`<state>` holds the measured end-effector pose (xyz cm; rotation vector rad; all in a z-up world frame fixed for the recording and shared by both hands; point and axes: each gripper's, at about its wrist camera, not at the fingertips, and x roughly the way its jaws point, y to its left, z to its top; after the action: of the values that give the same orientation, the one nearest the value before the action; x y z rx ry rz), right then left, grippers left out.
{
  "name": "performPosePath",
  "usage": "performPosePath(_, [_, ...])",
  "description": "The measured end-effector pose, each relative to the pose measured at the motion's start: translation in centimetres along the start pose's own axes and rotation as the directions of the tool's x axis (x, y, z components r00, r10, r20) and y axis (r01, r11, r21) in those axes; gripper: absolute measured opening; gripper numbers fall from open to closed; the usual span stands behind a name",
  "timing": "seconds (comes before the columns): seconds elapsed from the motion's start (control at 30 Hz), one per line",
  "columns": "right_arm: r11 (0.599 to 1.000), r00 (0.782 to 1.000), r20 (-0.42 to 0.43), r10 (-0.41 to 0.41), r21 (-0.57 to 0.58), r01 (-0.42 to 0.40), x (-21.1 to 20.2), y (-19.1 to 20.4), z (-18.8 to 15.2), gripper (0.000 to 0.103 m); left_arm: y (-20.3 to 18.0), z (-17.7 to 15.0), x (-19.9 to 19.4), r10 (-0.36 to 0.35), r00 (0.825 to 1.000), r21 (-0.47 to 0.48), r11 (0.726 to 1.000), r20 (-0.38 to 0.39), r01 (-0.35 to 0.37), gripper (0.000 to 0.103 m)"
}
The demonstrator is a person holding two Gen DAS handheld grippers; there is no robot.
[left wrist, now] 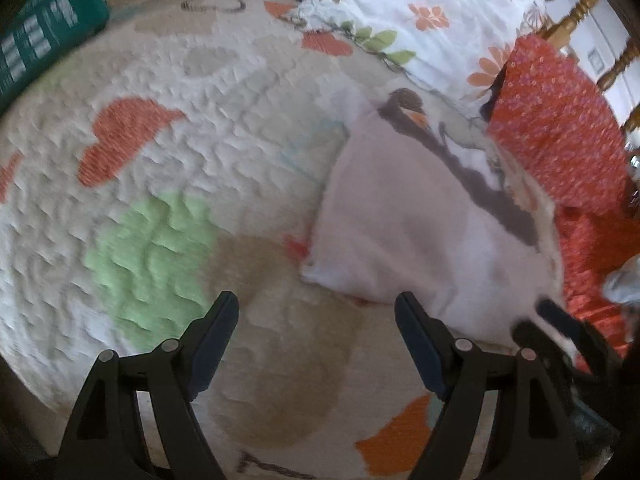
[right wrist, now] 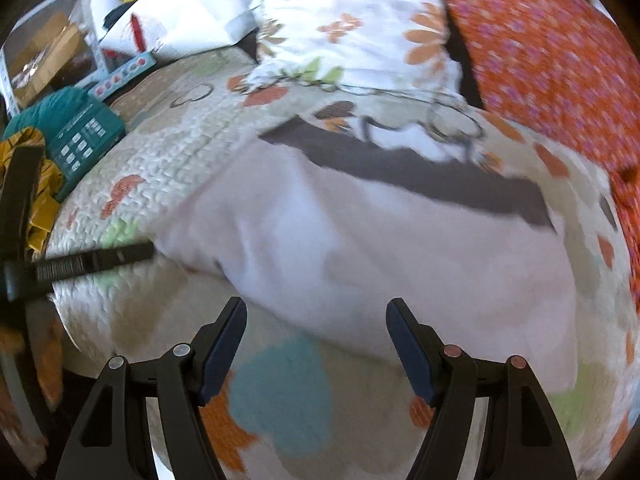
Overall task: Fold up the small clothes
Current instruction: 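Move the right tool to the sleeper's side edge and close on it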
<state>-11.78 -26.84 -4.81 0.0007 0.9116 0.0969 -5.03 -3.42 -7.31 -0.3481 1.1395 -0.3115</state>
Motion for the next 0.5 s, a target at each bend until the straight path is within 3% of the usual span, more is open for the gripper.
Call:
performPosePath(0.1, [0.998, 1.0, -0.03, -0.009, -0.055, 0.007, 1.3, 1.8, 3.6, 0.077, 0.2, 0.1, 1.1, -0.049, 0.998, -0.05, 0.998, -0.028, 0.047, 0.079])
performPosePath(0.23, [0.998, 0.994, -0.111, 0.023, -0.058, -0.03, 4.3, 3.6, 8.1, 0.077, 0.3, 0.1, 1.2, -0.075, 0.997, -0.096, 0.993, -0.004, 0.075, 0.079])
performPosePath(0.3, [0.999, 0.986, -0.16, 0.04, -0.03, -0.045, 6.2, 4.2, 9.9, 0.077, 1.0, 0.0, 1.1, -0.111, 0.994, -0.145, 0.983, 0.0, 0.11, 0.065])
performPosePath(0.37, [0.999, 0.977, -0.209, 0.046, 0.0, -0.047, 8.6, 4.9, 11.5, 0.077, 1.9, -0.1, 1.3, -0.17, 0.985, -0.2, 0.967, -0.036, 0.159, 0.034])
performPosePath(0.43, [0.999, 0.969, -0.244, 0.04, 0.004, -0.04, 10.3, 5.5, 12.5, 0.077, 2.9, -0.3, 1.4, -0.214, 0.975, -0.26, 0.946, -0.063, 0.191, 0.031])
performPosePath(0.5, [0.999, 0.956, -0.289, 0.038, 0.006, -0.038, 12.3, 6.5, 13.1, 0.077, 3.6, -0.4, 0.6, -0.209, 0.976, -0.278, 0.942, -0.053, 0.186, 0.031])
